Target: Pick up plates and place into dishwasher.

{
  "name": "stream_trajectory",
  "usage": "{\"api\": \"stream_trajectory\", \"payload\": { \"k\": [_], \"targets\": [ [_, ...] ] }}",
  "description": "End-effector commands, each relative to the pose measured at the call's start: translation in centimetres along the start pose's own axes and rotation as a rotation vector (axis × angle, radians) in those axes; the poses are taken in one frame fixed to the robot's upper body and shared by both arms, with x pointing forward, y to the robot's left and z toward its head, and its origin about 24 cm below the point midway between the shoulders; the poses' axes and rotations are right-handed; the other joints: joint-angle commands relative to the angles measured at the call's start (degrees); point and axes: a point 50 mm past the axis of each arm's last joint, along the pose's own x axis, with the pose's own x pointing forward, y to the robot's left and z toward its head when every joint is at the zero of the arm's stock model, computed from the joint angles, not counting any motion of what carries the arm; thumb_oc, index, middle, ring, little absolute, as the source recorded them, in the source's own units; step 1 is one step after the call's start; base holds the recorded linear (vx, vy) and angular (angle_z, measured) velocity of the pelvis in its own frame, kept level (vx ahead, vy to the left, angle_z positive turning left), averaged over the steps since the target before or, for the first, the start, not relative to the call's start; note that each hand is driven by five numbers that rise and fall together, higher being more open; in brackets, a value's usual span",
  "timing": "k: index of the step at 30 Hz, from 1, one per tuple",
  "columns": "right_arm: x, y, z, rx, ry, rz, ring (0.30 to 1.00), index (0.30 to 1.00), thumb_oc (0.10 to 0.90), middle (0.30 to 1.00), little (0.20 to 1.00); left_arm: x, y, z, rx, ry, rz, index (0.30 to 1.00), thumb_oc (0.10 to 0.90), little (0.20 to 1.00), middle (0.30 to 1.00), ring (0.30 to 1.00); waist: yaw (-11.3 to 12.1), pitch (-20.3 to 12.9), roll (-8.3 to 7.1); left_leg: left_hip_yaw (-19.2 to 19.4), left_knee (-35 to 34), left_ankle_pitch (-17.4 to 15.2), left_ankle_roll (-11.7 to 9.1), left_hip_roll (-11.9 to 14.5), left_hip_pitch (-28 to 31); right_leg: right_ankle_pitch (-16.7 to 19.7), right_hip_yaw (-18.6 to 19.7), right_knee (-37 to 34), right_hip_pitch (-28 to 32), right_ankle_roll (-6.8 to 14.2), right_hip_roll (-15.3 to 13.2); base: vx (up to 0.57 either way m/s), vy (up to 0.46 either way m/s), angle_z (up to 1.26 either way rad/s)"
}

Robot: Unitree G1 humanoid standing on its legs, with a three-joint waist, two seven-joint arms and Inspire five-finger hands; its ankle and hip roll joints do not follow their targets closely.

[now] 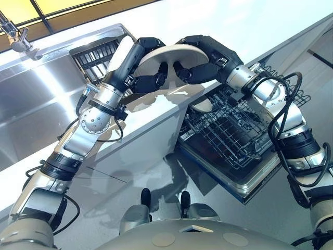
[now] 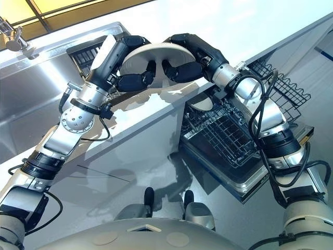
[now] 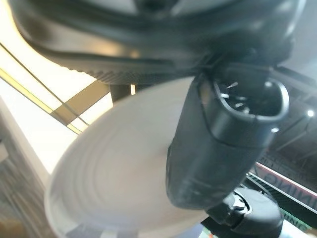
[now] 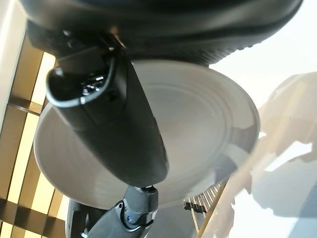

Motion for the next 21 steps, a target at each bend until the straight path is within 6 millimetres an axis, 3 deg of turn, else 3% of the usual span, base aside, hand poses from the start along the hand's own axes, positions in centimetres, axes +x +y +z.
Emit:
{"api": "stream_trajectory", "payload": {
  "k": [1, 11, 12, 13, 18, 21],
  "targets": [
    [2.3, 2.2, 5.6, -0.005, -0.276, 0.15, 0.3, 0.3, 0.1, 0.3, 0.2, 3.0, 1.0, 5.4, -0.04, -0.289, 0.065, 0.3, 0.1, 0.2, 0.3, 0.3, 0.67, -7.88, 0.28, 4.7, 0.8, -5.48, -0.02, -0.92, 1.89, -7.46, -0.95, 9.42, -2.67, 2.24, 3.63, 0.0, 0.0, 0.0],
    [2.2, 1.6, 5.0, 0.063, -0.278, 0.086, 0.3, 0.3, 0.1, 0.3, 0.2, 2.4, 0.2, 2.2, -0.285, -0.064, 0.083, 0.309, 0.111, 0.211, 0.309, 0.309, 0.97, -7.54, 0.32, 4.4, 1.01, -5.71, 0.03, -1.0, 1.99, -7.49, -1.22, 9.28, -2.35, 2.14, 3.54, 0.0, -0.004, 0.01],
    [2.1, 1.3, 4.9, 0.069, -0.28, 0.064, 0.3, 0.3, 0.1, 0.3, 0.2, 2.2, 0.2, 1.6, -0.311, -0.026, 0.098, 0.665, 0.525, 0.625, 0.665, 0.665, 1.04, -7.53, 0.36, 4.4, 1.02, -5.76, 0.02, -0.99, 2.03, -7.53, -1.35, 9.29, -2.31, 2.13, 3.52, 0.02, -0.035, 0.02],
    [2.0, 0.9, 4.8, 0.072, -0.281, 0.034, 0.3, 0.3, 0.1, 0.3, 0.2, 2.0, 0.2, 0.8, -0.356, 0.014, 0.108, 0.9, 0.8, 0.9, 0.9, 0.9, 1.07, -7.51, 0.34, 4.4, 1.05, -5.78, 0.04, -0.98, 2.11, -7.54, -1.44, 9.24, -2.2, 2.09, 3.51, 0.02, -0.034, 0.0],
    [0.7, -3.0, 4.8, -0.035, -0.295, -0.275, 0.3, 0.3, 0.1, 0.3, 0.2, 1.0, 0.7, -0.9, -0.475, 0.102, 0.146, 0.9, 0.8, 0.9, 0.9, 0.9, 1.18, -7.46, 0.51, 4.48, 1.2, -5.97, -0.03, -0.83, 2.18, -7.74, -1.77, 9.34, -1.99, 1.92, 3.53, 0.01, -0.025, 0.0],
    [-1.4, -6.7, 5.2, -0.151, -0.301, -0.55, 0.3, 0.3, 0.1, 0.3, 0.2, 0.7, 1.4, -0.9, -0.553, 0.091, 0.166, 0.9, 0.8, 0.9, 0.9, 0.9, 1.01, -7.51, 0.7, 4.56, 1.27, -6.25, -0.03, -0.77, 2.2, -7.97, -1.74, 9.41, -1.93, 1.8, 3.65, 0.0, -0.035, -0.01]
  ]
}}
